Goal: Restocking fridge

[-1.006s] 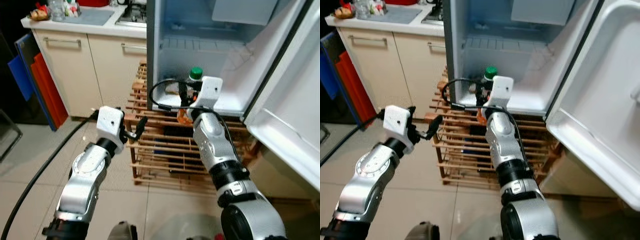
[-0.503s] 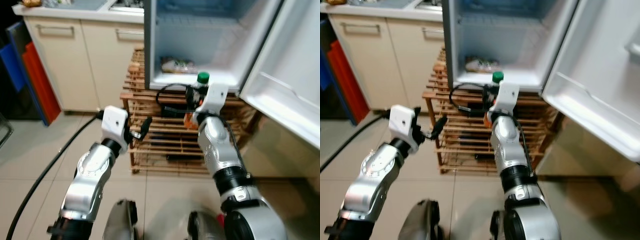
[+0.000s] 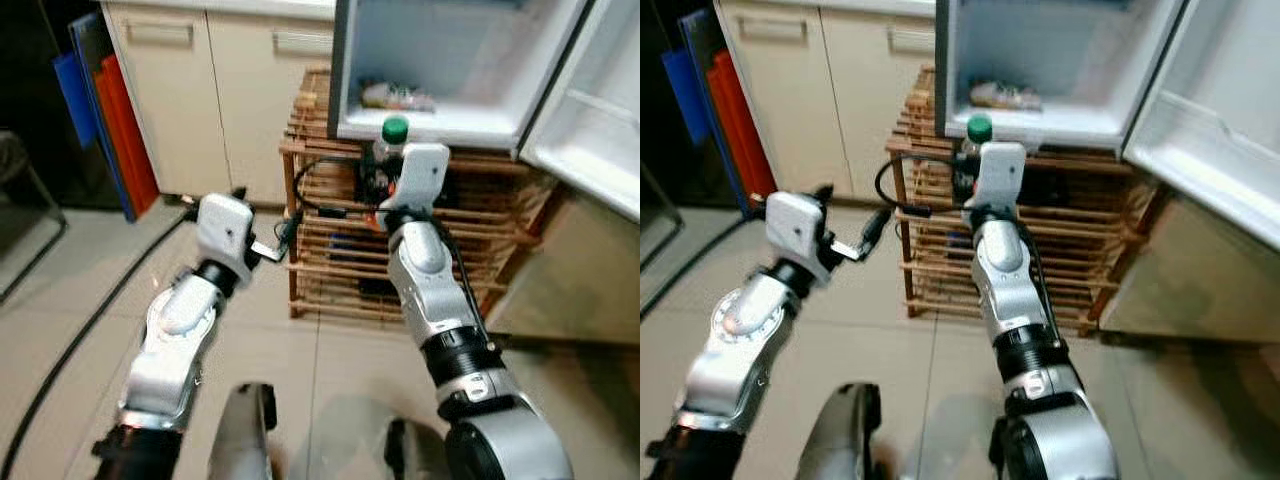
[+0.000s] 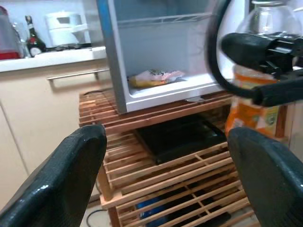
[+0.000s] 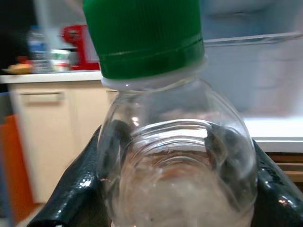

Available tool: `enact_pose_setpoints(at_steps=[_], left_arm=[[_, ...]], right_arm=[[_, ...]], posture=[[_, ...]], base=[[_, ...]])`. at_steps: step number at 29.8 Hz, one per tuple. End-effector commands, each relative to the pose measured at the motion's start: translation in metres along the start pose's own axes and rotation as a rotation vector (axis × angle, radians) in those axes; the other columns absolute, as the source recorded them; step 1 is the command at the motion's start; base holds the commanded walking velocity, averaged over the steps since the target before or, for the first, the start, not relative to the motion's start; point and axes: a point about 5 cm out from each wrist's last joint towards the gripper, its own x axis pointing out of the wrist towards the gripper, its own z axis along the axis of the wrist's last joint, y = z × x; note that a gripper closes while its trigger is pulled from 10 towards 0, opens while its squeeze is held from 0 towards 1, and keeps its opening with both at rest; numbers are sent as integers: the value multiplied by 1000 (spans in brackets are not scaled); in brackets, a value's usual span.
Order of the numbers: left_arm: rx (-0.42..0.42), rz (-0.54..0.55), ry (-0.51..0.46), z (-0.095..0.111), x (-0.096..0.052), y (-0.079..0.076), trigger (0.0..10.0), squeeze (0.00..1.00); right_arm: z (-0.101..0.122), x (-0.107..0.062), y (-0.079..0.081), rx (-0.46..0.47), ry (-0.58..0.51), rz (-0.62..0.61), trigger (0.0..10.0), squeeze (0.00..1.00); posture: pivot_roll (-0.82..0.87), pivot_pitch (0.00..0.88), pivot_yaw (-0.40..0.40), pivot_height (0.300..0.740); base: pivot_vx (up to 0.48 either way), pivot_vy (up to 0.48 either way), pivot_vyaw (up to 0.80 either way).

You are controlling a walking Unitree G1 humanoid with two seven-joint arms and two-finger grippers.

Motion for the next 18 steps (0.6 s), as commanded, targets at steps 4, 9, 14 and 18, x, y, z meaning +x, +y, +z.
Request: enact_pose_setpoints(at_steps=[4,9,14,18], left_arm=[[21,10,2,0,0,7,10000,0],[31,-4,-1,0,1,5,10000,0],[39,-37,-1,0,2,0,10000,0],[33,-36,-8,1,3,0,10000,0]], right_arm=[[9,6,6,9,-31,13,0,0],[10,8,6,13,-27,13,0,0],[13,11,6,11,-41,15,0,0],[14,10,7,8,-52,25,0,0]], posture=[[-51,0,-28,613],[-45,0,-31,613],[-47,0,-31,613],[-49,0,-29,613]], base=[[444,0,-800],[444,0,-740],[443,0,-795],[444,0,-334]])
